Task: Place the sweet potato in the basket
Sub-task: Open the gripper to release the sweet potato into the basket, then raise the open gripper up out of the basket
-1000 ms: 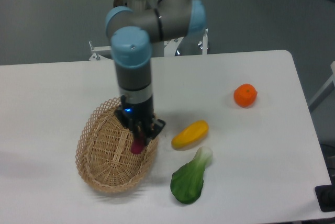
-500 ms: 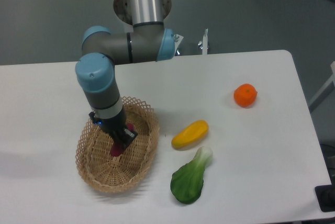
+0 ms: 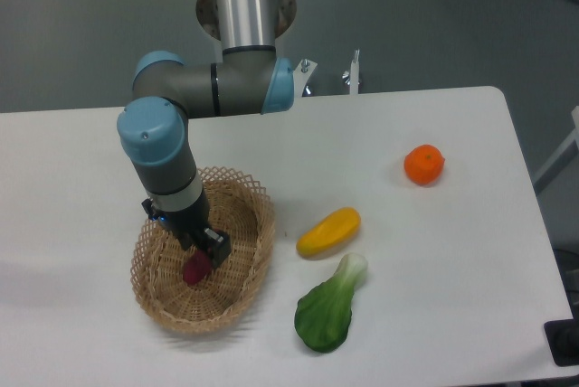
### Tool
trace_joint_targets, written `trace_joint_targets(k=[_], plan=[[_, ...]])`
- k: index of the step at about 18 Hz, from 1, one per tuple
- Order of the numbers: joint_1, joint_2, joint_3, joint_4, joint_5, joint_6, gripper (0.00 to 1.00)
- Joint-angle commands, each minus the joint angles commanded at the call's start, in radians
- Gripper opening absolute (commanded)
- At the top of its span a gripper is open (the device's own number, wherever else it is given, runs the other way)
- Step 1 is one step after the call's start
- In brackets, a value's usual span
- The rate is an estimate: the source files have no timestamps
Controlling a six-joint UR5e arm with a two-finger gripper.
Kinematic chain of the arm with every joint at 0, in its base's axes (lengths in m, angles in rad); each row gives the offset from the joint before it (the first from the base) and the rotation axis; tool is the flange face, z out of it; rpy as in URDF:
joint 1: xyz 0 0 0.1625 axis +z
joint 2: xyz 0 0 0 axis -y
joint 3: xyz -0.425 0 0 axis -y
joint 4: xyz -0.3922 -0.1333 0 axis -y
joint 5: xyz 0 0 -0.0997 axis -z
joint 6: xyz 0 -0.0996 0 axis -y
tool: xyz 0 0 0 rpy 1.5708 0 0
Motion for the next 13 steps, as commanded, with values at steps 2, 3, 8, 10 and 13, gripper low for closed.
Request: trace_joint_targets(k=[2, 3, 8, 10, 13], plan=[[0.005, -0.003, 0.043, 0.0, -0.005, -0.032, 1.0], [0.011, -0.006, 0.08, -0.002, -0.002, -0.043, 1.0], [0.101, 0.002, 0.196, -0.011, -0.003, -0.029, 1.0], [0.161, 0.021, 0.206, -0.015, -0.008, -0.005, 1.0], [0.236, 0.063, 0.21, -0.078, -0.006, 0.105, 1.0]])
